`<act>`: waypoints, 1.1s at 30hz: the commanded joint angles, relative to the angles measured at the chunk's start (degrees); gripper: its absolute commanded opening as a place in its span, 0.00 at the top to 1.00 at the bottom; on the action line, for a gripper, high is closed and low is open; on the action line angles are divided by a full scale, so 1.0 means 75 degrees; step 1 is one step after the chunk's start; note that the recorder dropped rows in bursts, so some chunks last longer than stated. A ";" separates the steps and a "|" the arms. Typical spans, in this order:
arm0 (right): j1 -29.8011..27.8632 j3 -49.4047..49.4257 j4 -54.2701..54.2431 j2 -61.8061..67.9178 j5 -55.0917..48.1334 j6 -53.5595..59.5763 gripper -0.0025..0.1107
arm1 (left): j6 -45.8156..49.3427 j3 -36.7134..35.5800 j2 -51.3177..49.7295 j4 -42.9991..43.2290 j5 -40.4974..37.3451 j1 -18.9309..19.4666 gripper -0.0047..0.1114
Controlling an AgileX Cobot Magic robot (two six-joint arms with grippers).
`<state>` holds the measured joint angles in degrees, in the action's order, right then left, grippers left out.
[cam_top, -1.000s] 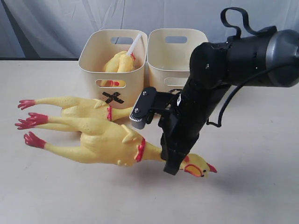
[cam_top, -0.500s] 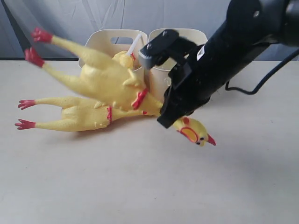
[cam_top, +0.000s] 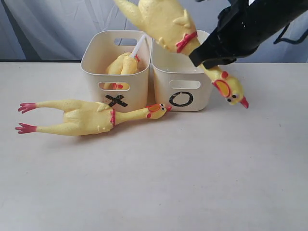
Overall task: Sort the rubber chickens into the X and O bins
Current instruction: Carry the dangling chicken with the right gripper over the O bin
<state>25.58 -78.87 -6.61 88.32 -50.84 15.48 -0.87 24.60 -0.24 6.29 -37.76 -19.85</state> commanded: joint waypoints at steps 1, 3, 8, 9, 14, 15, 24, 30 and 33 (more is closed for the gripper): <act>-0.0062 -0.0666 0.0651 0.0050 0.0126 -0.0987 0.99 | -0.0031 -0.0058 0.0032 0.0028 0.0061 0.0037 0.96; -0.0062 -0.1032 0.0881 0.0243 -0.0043 -0.1366 0.99 | -0.0031 -0.0058 0.0032 0.0028 0.0061 0.0037 0.96; -0.0062 -0.2089 0.1435 0.0995 -0.0714 -0.2418 0.99 | -0.0031 -0.0058 0.0032 0.0028 0.0061 0.0037 0.96; -0.0062 -0.2326 0.1487 0.1142 -0.0896 -0.2506 0.99 | -0.0031 -0.0058 0.0032 0.0028 0.0061 0.0037 0.96; -0.0062 -0.3350 0.2108 0.1995 -0.2010 -0.3154 0.99 | -0.0031 -0.0058 0.0032 0.0028 0.0061 0.0037 0.96; -0.0062 -0.3546 0.2165 0.2133 -0.2208 -0.3214 0.99 | -0.0031 -0.0058 0.0032 0.0028 0.0061 0.0037 0.96; -0.0062 -0.4750 0.2223 0.3025 -0.2550 -0.3434 0.99 | -0.0031 -0.0058 0.0032 0.0028 0.0061 0.0037 0.96; -0.0062 -0.4780 0.2223 0.3289 -0.2550 -0.3588 0.99 | -0.0031 -0.0058 0.0032 0.0028 0.0061 0.0037 0.96; -0.0062 -0.4780 0.2223 0.3432 -0.2550 -0.3603 0.99 | -0.0031 -0.0058 0.0032 0.0028 0.0061 0.0037 0.96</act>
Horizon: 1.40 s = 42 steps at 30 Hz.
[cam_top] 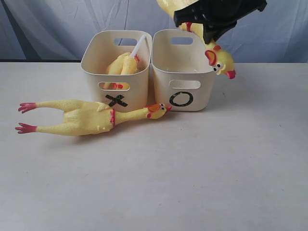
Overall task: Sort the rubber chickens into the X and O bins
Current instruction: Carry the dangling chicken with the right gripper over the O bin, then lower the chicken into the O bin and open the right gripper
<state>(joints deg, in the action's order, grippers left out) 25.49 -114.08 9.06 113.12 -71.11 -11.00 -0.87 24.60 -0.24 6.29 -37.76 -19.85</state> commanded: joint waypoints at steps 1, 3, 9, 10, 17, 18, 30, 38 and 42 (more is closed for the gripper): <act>-0.0049 -0.0086 0.0162 0.0144 0.0153 -0.0088 0.99 | -0.0031 -0.0058 0.0032 0.0028 0.0061 0.0037 0.96; -0.0049 -0.0086 0.0153 0.0192 0.0153 -0.0086 0.99 | -0.0031 -0.0058 0.0032 0.0028 0.0061 0.0037 0.96; -0.0049 -0.0034 0.0188 0.0368 0.0153 -0.0318 0.99 | -0.0031 -0.0058 0.0032 0.0028 0.0061 0.0037 0.96; -0.0049 -0.0004 0.0188 0.0377 0.0153 -0.0379 0.99 | -0.0031 -0.0058 0.0032 0.0028 0.0061 0.0037 0.96; -0.0049 0.0487 0.0104 0.0441 0.0153 -0.0595 0.99 | -0.0031 -0.0058 0.0032 0.0028 0.0061 0.0037 0.96; -0.0049 0.0530 0.0104 0.0441 0.0153 -0.0595 0.99 | -0.0031 -0.0058 0.0032 0.0028 0.0061 0.0037 0.96; -0.0049 0.0583 -0.0134 0.0441 0.0153 -0.0728 0.99 | -0.0031 -0.0058 0.0032 0.0028 0.0061 0.0037 0.96; -0.0049 0.0791 -0.0211 0.0441 0.0153 -0.0732 0.99 | -0.0031 -0.0058 0.0032 0.0028 0.0061 0.0037 0.96; -0.0049 0.0791 -0.0212 0.0441 0.0153 -0.0751 0.99 | -0.0031 -0.0058 0.0032 0.0028 0.0061 0.0037 0.96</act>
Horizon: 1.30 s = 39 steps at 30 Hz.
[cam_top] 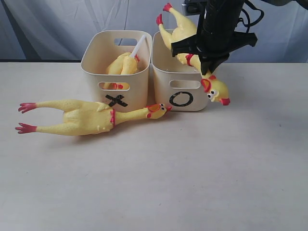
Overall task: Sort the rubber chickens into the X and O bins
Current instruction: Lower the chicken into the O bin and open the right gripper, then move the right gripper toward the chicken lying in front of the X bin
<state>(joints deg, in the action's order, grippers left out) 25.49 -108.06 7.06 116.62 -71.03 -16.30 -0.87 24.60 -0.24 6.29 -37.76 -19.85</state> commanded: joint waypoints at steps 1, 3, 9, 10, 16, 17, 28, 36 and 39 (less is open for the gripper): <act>-0.0049 -0.0011 0.0055 -0.0025 0.0142 -0.0085 0.99 | -0.0031 -0.0058 0.0032 0.0028 0.0061 0.0037 0.96; -0.0049 -0.0011 0.0055 -0.0025 0.0142 -0.0157 0.99 | -0.0031 -0.0058 0.0032 0.0028 0.0061 0.0037 0.96; -0.0049 -0.0011 -0.0009 -0.0025 0.0142 -0.0206 0.74 | -0.0031 -0.0058 0.0032 0.0028 0.0061 0.0037 0.96; -0.0049 -0.0011 -0.0009 -0.0025 0.0142 -0.0206 0.73 | -0.0031 -0.0058 0.0032 0.0028 0.0061 0.0037 0.96; -0.0049 -0.0011 0.0005 -0.0025 0.0142 -0.0220 0.72 | -0.0031 -0.0058 0.0032 0.0028 0.0061 0.0037 0.96; -0.0049 -0.0011 0.0005 -0.0025 0.0142 -0.0220 0.72 | -0.0031 -0.0058 0.0032 0.0028 0.0061 0.0037 0.96; -0.0049 -0.0451 0.0261 -0.0054 0.0142 -0.0220 0.62 | -0.0031 -0.0058 0.0032 0.0028 0.0061 0.0037 0.96; -0.0033 -0.0987 0.0227 -0.0054 0.0142 0.0057 0.40 | -0.0031 -0.0058 0.0032 0.0028 0.0061 0.0037 0.96; 0.0046 -0.1349 0.0142 -0.0059 0.0142 0.0358 0.40 | -0.0031 -0.0058 0.0032 0.0028 0.0061 0.0037 0.96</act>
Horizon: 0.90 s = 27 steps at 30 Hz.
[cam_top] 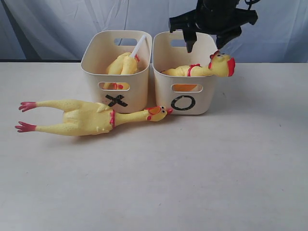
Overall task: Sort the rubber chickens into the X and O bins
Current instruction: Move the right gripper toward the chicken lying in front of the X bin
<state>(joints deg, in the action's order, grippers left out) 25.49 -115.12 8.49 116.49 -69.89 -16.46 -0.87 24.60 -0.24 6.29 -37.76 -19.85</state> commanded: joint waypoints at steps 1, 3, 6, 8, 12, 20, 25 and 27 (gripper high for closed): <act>0.0089 -0.0524 -0.0048 -0.0081 -0.0010 0.0523 0.40 | -0.0031 -0.0058 0.0032 0.0028 0.0061 0.0037 0.96; 0.0184 -0.0695 -0.0048 -0.0151 -0.0010 0.0745 0.40 | -0.0031 -0.0058 0.0032 0.0028 0.0061 0.0037 0.96; 0.0345 -0.0875 -0.0324 -0.0321 -0.0010 0.1059 0.40 | -0.0031 -0.0058 0.0032 0.0028 0.0061 0.0037 0.96; 0.0358 -0.0888 -0.0687 -0.0423 -0.0010 0.1243 0.40 | -0.0031 -0.0058 0.0032 0.0028 0.0061 0.0037 0.96; 0.0432 -0.0888 -0.1736 -0.0568 -0.0010 0.1766 0.40 | -0.0031 -0.0058 0.0032 0.0028 0.0061 0.0037 0.96; 0.0989 -0.0888 -0.2832 -0.0597 -0.0010 0.3525 0.40 | -0.0031 -0.0058 0.0032 0.0028 0.0061 0.0037 0.96; 0.1444 -0.0760 -0.2679 -0.0597 -0.0010 0.4180 0.40 | -0.0031 -0.0058 0.0032 0.0028 0.0061 0.0037 0.96; 0.1604 -0.0642 -0.2228 -0.0597 -0.0010 0.4197 0.40 | -0.0031 -0.0058 0.0032 0.0028 0.0061 0.0037 0.96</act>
<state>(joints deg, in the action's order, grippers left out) 36.31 -120.96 -12.03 112.60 -69.89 13.31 -0.87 24.60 -0.24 6.29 -37.76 -19.85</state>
